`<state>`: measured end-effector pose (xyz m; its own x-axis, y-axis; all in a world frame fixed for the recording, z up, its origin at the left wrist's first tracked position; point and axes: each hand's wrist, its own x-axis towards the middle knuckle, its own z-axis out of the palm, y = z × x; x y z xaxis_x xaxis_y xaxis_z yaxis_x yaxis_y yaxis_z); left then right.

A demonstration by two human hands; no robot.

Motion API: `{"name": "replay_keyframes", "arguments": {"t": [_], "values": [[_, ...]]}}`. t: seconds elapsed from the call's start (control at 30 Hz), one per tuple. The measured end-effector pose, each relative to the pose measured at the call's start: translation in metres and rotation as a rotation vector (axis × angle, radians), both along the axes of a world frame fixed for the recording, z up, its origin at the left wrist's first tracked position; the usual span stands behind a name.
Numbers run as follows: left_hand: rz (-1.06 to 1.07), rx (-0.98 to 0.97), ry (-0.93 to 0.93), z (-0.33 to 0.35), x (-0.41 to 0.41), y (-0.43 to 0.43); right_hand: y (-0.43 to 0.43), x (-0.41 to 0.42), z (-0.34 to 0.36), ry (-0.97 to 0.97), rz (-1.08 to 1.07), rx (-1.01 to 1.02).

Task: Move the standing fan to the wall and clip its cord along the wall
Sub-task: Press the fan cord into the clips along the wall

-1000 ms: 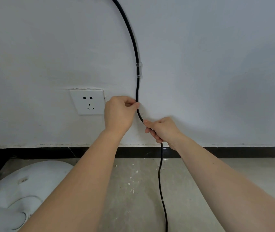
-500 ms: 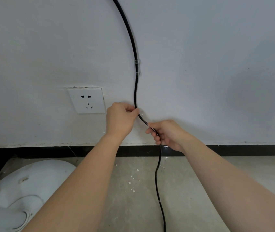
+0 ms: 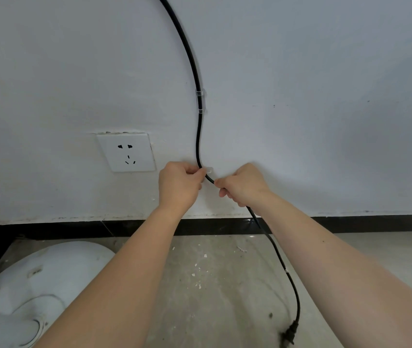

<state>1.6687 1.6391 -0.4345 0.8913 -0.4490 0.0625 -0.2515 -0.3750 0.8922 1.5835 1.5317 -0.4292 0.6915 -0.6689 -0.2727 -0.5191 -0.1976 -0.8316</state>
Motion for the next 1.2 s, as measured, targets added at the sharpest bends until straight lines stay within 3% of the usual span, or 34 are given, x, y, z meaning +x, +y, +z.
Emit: {"name": "replay_keyframes", "arguments": {"t": [0.3, 0.6, 0.73, 1.2], "values": [[-0.002, 0.010, -0.019, 0.000, 0.002, 0.000, -0.013, -0.012, 0.003, 0.017, 0.033, 0.221], [0.003, 0.014, 0.008, 0.000, 0.002, -0.003, -0.012, -0.001, 0.005, 0.055, -0.007, -0.145], [0.014, -0.014, 0.013, 0.000, 0.000, -0.003, -0.015, 0.001, 0.001, 0.045, -0.044, -0.199], [0.009, 0.077, -0.224, -0.007, -0.005, -0.014, -0.024, -0.005, -0.018, -0.024, -0.072, 0.103]]}}
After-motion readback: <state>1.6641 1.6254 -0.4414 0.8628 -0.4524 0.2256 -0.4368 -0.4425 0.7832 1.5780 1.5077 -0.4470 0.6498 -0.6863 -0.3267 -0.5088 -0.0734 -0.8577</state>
